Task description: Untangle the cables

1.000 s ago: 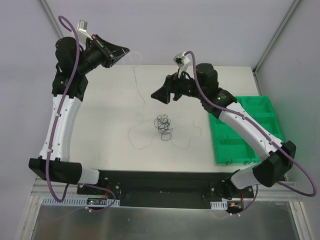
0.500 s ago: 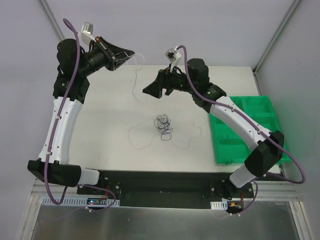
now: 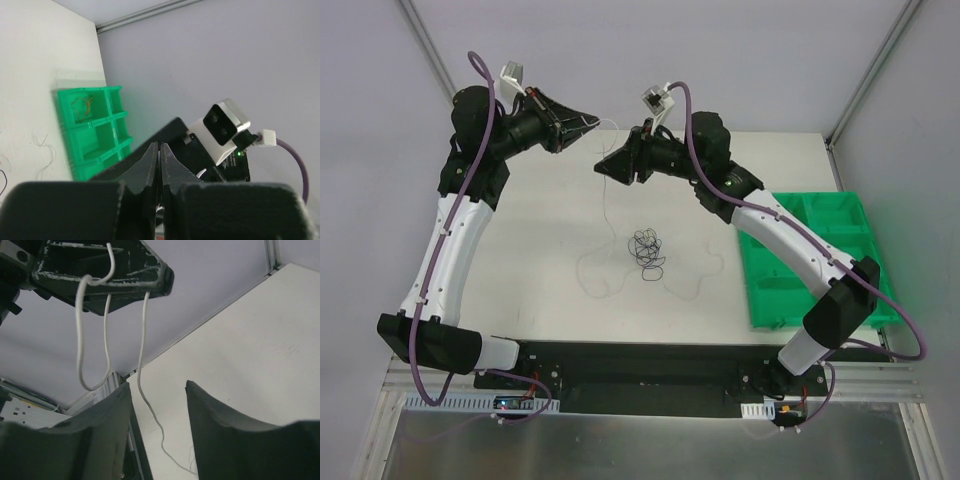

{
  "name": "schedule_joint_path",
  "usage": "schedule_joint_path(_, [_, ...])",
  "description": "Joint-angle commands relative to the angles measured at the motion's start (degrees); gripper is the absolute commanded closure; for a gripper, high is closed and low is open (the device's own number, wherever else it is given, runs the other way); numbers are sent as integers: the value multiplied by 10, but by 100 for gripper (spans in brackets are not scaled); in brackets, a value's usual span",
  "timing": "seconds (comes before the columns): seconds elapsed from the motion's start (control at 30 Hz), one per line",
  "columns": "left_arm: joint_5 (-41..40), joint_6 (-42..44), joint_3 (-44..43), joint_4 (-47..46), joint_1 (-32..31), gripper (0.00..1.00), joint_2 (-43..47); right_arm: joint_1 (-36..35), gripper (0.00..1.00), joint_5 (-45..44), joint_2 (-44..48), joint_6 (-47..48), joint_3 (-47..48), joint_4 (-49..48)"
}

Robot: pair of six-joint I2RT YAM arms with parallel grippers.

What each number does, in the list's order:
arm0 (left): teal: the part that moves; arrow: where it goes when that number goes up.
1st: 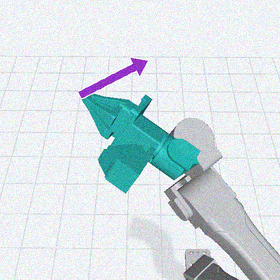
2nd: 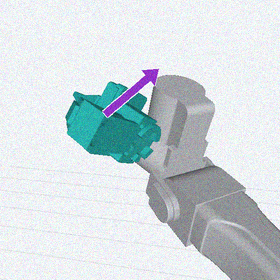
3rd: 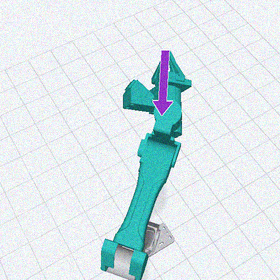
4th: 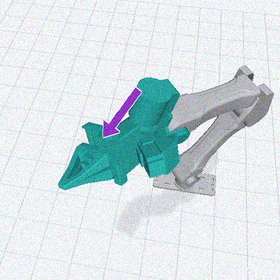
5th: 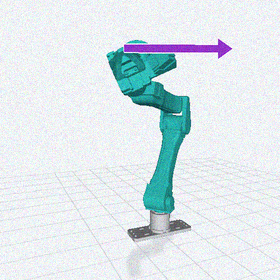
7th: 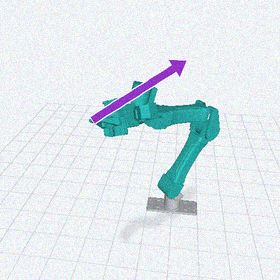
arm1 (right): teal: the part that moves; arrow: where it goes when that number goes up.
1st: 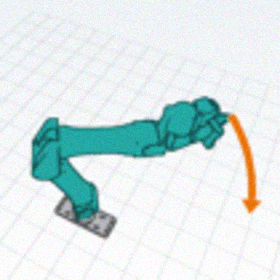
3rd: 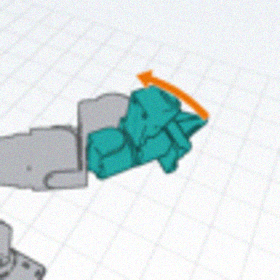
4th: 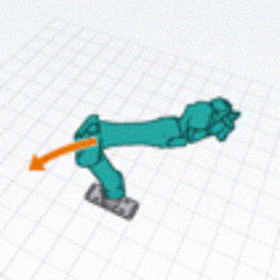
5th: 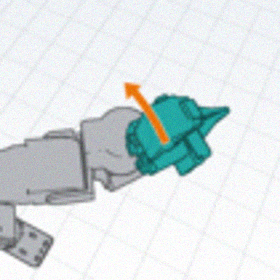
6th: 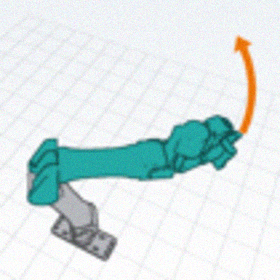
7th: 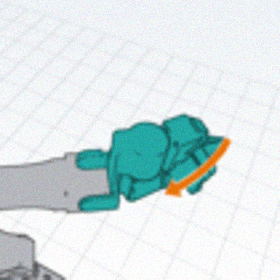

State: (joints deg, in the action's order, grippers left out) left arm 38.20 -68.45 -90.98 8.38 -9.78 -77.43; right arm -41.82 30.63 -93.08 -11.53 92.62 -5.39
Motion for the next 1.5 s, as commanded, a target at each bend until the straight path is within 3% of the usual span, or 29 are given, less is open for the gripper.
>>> schedule_joint_path(0.0, [17, -12, 4, -22, -5, 100, 17, 2, 63, 1, -3, -16, 34, -31])
schedule_joint_path(0.07, [23, -10, -4, -22, -5, 100, 7, 3, 96, 5, -3, -30, 32, -28])
schedule_joint_path(0.1, [30, -5, -11, -22, -5, 100, 2, 5, 100, 0, 1, -34, 30, -21])
schedule_joint_path(0.17, [35, 15, -20, -21, -3, 99, -7, 10, 100, -21, 16, -25, 25, 3])
schedule_joint_path(0.2, [30, 28, -21, -14, -2, 90, -8, 13, 100, -39, 27, -11, 27, 30])
schedule_joint_path(0.27, [13, 60, -16, 4, 5, 63, -3, 24, 100, -73, 52, 11, 27, 85])
schedule_joint_path(0.33, [-5, 103, -16, 34, 12, 41, 3, 40, 100, -92, 78, 19, 29, 111])
schedule_joint_path(0.43, [-35, 168, -17, 81, 18, 29, 10, 73, 100, -128, 117, 29, 41, 153])
schedule_joint_path(0.6, [-62, 234, -5, 130, 20, 26, 18, 140, 100, -194, 160, 32, 75, 214])
schedule_joint_path(0.73, [-88, 302, -11, 171, 21, 14, 25, 198, 99, -241, 171, 29, 99, 261])
schedule_joint_path(0.97, [-124, 393, -3, 210, 21, 18, 40, 301, 100, -258, 170, 36, 135, 301])
schedule_joint_path(1.17, [-136, 411, 2, 211, 21, 19, 40, 360, 100, -258, 156, 38, 181, 313])
schedule_joint_path(1.47, [-139, 434, 4, 219, 21, 18, 45, 434, 100, -261, 182, 68, 163, 348])
